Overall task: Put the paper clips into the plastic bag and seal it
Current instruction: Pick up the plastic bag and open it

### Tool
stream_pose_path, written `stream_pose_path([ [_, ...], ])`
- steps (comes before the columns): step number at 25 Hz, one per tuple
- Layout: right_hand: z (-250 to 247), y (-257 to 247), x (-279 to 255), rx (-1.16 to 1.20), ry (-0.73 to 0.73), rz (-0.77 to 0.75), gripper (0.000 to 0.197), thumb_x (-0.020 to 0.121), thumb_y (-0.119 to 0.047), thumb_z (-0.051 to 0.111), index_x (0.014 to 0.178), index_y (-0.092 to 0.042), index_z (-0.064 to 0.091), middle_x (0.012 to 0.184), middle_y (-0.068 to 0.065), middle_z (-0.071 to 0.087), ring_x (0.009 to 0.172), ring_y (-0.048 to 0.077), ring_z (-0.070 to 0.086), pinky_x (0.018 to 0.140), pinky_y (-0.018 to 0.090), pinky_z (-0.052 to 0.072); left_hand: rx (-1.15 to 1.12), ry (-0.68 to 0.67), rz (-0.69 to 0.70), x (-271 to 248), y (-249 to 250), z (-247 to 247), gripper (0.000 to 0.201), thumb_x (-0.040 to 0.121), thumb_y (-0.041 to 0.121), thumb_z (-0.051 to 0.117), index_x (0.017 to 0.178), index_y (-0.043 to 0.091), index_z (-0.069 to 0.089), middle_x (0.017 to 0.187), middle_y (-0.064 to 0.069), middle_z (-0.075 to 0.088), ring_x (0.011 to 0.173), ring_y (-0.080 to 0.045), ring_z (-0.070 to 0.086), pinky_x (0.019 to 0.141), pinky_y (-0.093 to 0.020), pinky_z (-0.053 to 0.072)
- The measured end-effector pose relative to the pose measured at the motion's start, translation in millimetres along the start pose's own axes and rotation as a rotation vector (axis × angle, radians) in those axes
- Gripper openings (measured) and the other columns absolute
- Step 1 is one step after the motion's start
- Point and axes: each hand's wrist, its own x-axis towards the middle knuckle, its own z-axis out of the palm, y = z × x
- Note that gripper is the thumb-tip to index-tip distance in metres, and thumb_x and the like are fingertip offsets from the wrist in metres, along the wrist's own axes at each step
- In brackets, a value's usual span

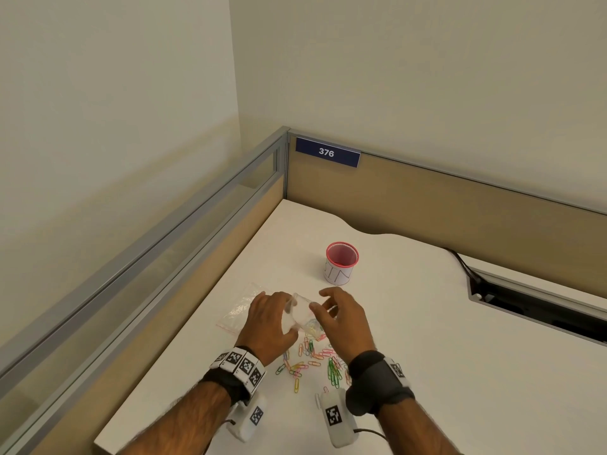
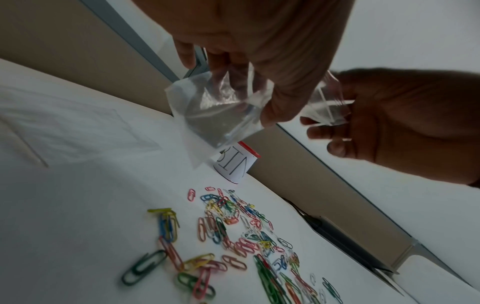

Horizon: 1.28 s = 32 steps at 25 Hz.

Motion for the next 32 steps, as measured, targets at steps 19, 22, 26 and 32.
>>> stream_pose_path([
  [19, 21.5, -17.3, -5.5, 0.019, -0.237, -0.110, 0.014, 0.098, -0.035, 0.035, 0.091, -0.025, 0.043, 0.090, 0.002, 0.071, 0.082, 0.019, 0.068, 0.074, 0.043, 0.057, -0.087, -0.046, 0.069, -1.2, 1.8, 7.7, 0.097, 0.073, 0.045, 0.081, 0.151, 0.031, 0.024, 0.144, 0.016, 0.041, 0.135, 0.003, 0.031, 0.124, -0.032, 0.015],
  [22, 25.7, -19.1, -6.9, -0.040, -0.255, -0.119, 0.017, 0.100, -0.038, 0.033, 0.104, -0.026, 0.046, 0.093, 0.002, 0.071, 0.081, 0.018, 0.068, 0.078, 0.040, 0.057, -0.117, -0.010, 0.028, 0.5, 3.9, 13.3, 0.082, 0.078, 0.035, 0.079, 0.146, 0.031, 0.034, 0.142, 0.009, 0.053, 0.134, -0.007, 0.046, 0.121, -0.037, 0.031],
  [26, 23.1, -21.7, -6.8, -0.081, -0.269, -0.117, 0.027, 0.098, -0.035, 0.041, 0.120, -0.026, 0.053, 0.110, -0.001, 0.068, 0.094, 0.017, 0.063, 0.084, 0.032, 0.051, -0.209, 0.003, -0.042, -0.7, 3.3, 10.9, 0.072, 0.075, 0.033, 0.079, 0.138, 0.030, 0.045, 0.134, 0.009, 0.058, 0.125, -0.010, 0.053, 0.109, -0.031, 0.043],
  [32, 23.6, -23.3, -8.3, -0.143, -0.296, -0.210, 0.025, 0.099, -0.030, 0.043, 0.105, -0.018, 0.064, 0.107, 0.000, 0.066, 0.090, 0.014, 0.056, 0.078, 0.025, 0.043, -0.332, 0.023, -0.032, -1.1, 6.3, 2.9, 0.044, 0.066, 0.039, 0.066, 0.106, 0.026, 0.055, 0.103, 0.012, 0.063, 0.098, -0.006, 0.061, 0.086, -0.031, 0.054],
])
